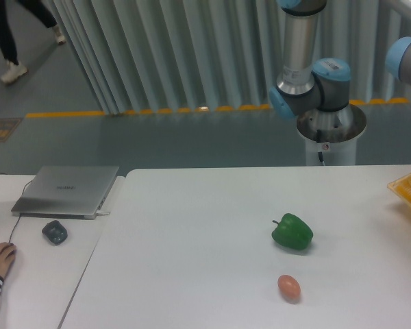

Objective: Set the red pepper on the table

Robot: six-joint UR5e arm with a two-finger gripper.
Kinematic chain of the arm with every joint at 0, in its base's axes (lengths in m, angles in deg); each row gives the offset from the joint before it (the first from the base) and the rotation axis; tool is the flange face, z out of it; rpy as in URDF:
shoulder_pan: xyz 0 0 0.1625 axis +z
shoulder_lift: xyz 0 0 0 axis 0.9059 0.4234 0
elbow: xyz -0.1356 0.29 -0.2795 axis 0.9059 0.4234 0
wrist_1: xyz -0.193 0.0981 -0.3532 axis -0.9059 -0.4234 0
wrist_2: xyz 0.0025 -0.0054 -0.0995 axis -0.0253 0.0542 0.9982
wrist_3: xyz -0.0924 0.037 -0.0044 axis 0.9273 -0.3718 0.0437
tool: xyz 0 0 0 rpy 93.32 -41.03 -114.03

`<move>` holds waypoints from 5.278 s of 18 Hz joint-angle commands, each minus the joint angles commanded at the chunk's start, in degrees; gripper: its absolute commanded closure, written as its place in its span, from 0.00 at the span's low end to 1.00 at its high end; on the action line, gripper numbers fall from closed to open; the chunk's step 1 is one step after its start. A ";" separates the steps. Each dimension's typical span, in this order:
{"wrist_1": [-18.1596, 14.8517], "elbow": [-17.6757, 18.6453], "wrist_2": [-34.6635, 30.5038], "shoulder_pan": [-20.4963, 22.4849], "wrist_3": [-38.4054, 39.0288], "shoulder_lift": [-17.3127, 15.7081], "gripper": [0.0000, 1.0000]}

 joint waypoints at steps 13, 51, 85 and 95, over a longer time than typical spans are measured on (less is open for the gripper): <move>3.78 2.46 -5.89 -0.53 0.70 -0.53 0.00; 6.59 7.65 -1.67 7.56 -19.83 1.67 0.00; 7.82 9.49 -4.22 4.31 -32.17 4.75 0.00; 7.91 11.07 -5.98 4.31 -31.99 5.89 0.00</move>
